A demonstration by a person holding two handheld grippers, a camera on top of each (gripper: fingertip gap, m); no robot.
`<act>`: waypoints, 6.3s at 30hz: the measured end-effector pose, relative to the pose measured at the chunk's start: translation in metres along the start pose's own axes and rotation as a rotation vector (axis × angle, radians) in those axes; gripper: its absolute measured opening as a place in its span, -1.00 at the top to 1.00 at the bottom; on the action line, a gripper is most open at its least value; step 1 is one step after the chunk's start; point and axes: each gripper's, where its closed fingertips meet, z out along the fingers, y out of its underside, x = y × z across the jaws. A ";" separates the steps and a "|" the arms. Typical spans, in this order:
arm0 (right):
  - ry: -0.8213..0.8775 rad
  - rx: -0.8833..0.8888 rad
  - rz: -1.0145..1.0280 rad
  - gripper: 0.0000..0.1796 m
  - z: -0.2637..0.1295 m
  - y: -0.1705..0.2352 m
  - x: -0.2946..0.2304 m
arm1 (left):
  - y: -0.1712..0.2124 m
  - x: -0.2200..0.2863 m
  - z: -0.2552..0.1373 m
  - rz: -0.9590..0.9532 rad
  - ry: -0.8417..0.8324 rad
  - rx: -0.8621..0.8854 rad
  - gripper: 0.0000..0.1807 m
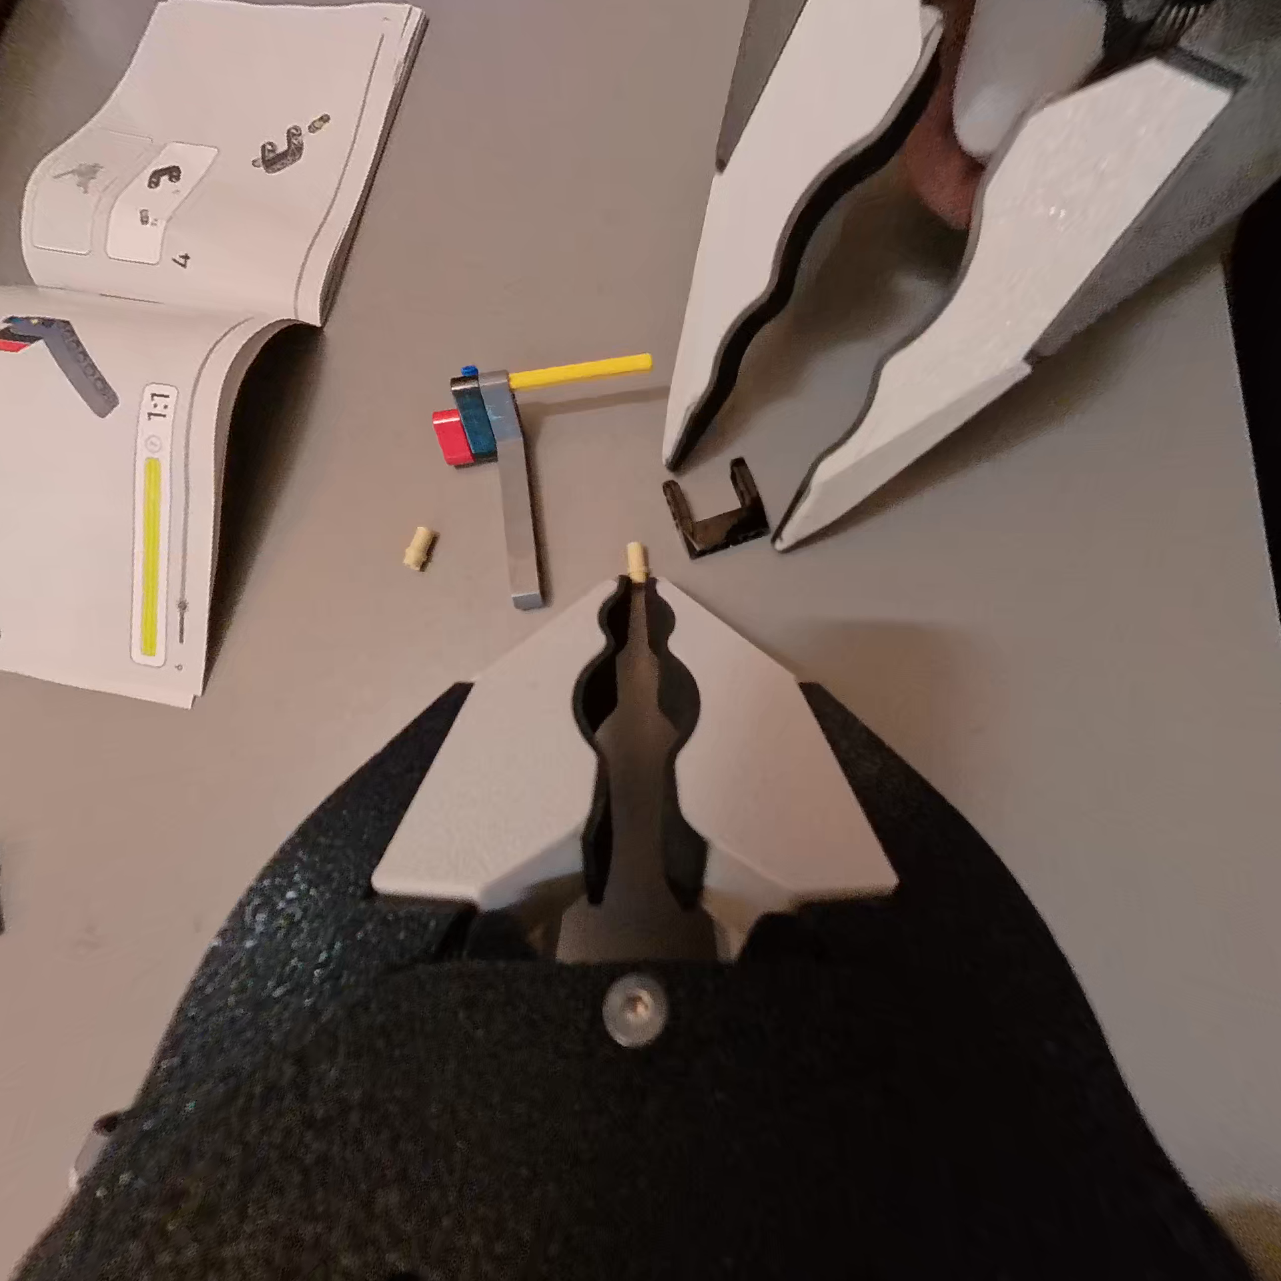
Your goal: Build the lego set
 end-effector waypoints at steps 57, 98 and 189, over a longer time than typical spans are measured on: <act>-0.061 0.000 -0.158 0.71 -0.013 0.013 0.011 | -0.001 0.011 0.000 0.041 0.081 0.041 0.93; -0.095 -0.006 -0.142 0.76 -0.012 0.013 0.009 | -0.006 0.002 -0.011 0.082 -0.027 0.007 1.00; -0.237 -0.015 -0.173 0.75 -0.026 0.027 0.009 | -0.024 0.035 0.021 0.226 0.184 0.038 0.97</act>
